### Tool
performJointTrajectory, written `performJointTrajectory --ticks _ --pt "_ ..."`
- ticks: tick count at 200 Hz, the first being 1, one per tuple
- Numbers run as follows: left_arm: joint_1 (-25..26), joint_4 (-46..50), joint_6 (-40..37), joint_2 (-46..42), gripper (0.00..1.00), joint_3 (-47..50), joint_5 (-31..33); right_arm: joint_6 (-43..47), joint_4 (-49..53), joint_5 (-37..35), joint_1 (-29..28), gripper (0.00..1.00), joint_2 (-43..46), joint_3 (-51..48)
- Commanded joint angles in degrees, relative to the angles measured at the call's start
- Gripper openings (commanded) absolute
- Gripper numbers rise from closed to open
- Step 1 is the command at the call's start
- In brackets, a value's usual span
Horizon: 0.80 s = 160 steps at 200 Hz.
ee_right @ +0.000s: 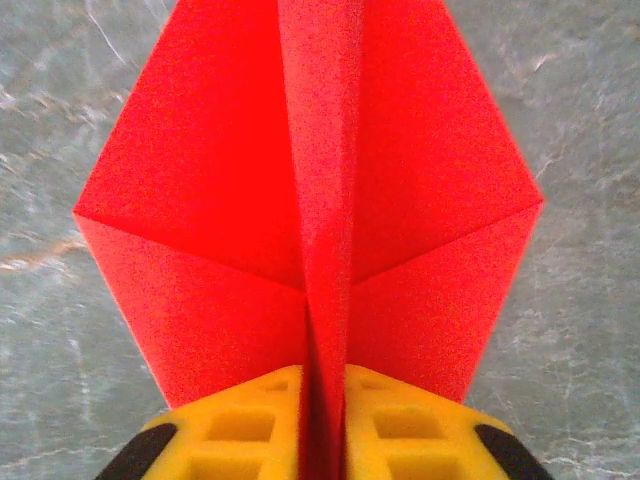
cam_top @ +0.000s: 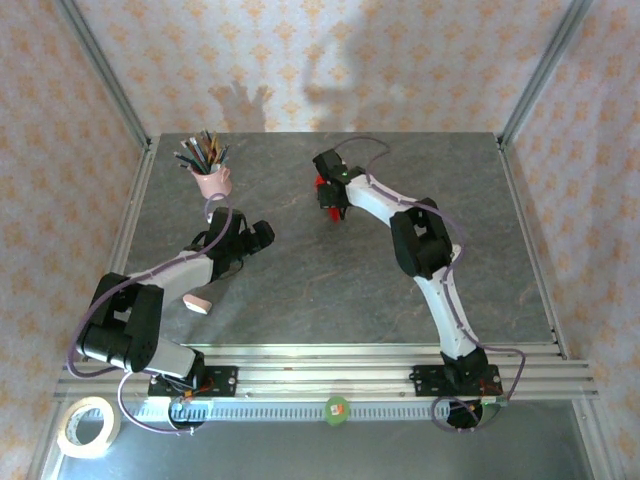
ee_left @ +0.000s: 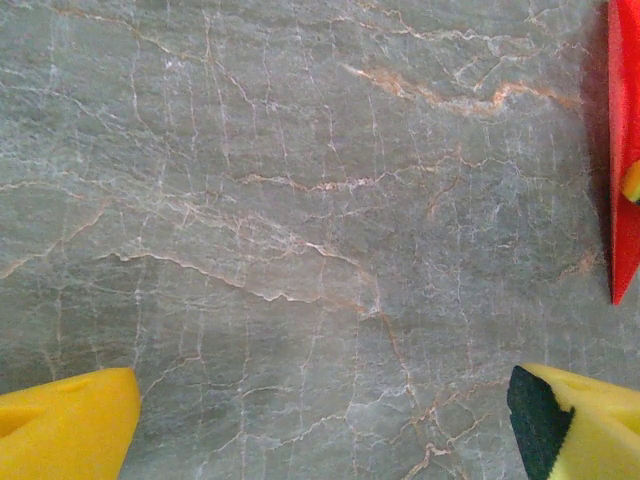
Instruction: Fold a paper plane with a square sheet of paper (pick it up from the middle)
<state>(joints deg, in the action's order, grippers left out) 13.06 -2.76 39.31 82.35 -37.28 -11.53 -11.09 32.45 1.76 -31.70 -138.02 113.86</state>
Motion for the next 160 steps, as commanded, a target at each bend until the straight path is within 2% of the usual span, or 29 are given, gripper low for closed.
performJointTrajectory --ticks 1,76,160 --pt "-0.49 -0.14 -0.55 0.47 0.96 0.74 -0.43 -1.63 3.97 -0.19 0.33 0.17 -1.35 2.31" --pt "-0.49 -0.06 -0.46 0.71 0.97 0.43 -0.51 -3.28 4.40 -1.18 0.60 0.23 -2.78 2.20" --pt "-0.42 0.62 -0.90 0.93 0.97 -0.27 -0.34 -3.28 1.61 -4.25 0.56 0.38 -2.94 -1.51"
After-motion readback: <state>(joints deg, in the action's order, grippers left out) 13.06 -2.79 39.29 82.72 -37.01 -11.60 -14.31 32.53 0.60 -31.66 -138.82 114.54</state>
